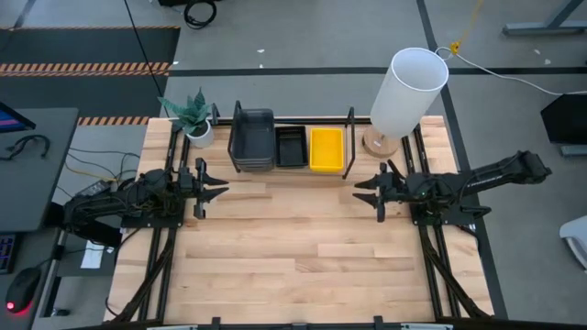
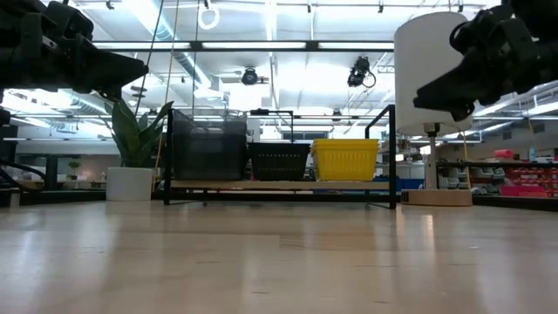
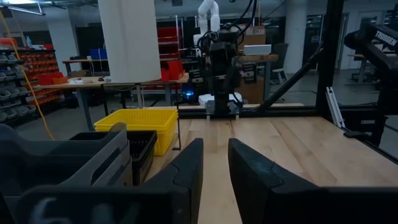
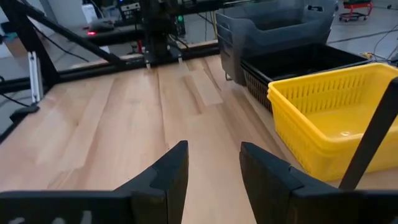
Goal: Stack baskets on shelf by color
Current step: Return to Home Position
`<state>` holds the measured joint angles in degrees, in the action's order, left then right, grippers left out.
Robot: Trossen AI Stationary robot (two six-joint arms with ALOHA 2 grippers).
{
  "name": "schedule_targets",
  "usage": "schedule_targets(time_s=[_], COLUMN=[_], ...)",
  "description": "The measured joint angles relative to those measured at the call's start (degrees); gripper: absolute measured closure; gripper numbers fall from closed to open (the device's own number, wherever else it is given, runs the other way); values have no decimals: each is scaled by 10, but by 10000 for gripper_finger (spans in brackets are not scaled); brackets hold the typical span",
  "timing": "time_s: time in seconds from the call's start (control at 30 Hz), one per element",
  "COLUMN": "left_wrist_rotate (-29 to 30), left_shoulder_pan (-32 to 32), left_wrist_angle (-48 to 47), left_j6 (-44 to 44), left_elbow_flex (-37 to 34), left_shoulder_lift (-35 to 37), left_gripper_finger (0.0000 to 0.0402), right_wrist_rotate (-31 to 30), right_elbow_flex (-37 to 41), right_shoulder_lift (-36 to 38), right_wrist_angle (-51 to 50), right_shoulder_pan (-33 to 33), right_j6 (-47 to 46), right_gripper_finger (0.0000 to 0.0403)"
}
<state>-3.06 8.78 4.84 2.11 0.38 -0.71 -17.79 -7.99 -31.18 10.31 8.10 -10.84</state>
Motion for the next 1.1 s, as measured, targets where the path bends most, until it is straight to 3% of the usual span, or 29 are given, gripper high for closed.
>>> schedule_targets(time_s=[0.37,0.63,0.83,1.1], left_wrist_rotate=[0,0,0,0], left_shoulder_pan=[0,0,0,0], left_wrist_angle=[0,0,0,0], left_j6=[0,0,0,0], left_elbow_flex=[0,0,0,0], left_shoulder_lift=[0,0,0,0], left_gripper_finger=[313,321,316,316], right_wrist_rotate=[1,0,-1,-1], right_elbow_flex=[77,76,76,76], right_shoulder_lift=[1,1,1,1], right_wrist_angle=[102,98,93,93], right_shoulder_pan=[0,0,0,0], right_j6=[-7,-83,-12,-13], right_gripper_finger=[254,254,254,254])
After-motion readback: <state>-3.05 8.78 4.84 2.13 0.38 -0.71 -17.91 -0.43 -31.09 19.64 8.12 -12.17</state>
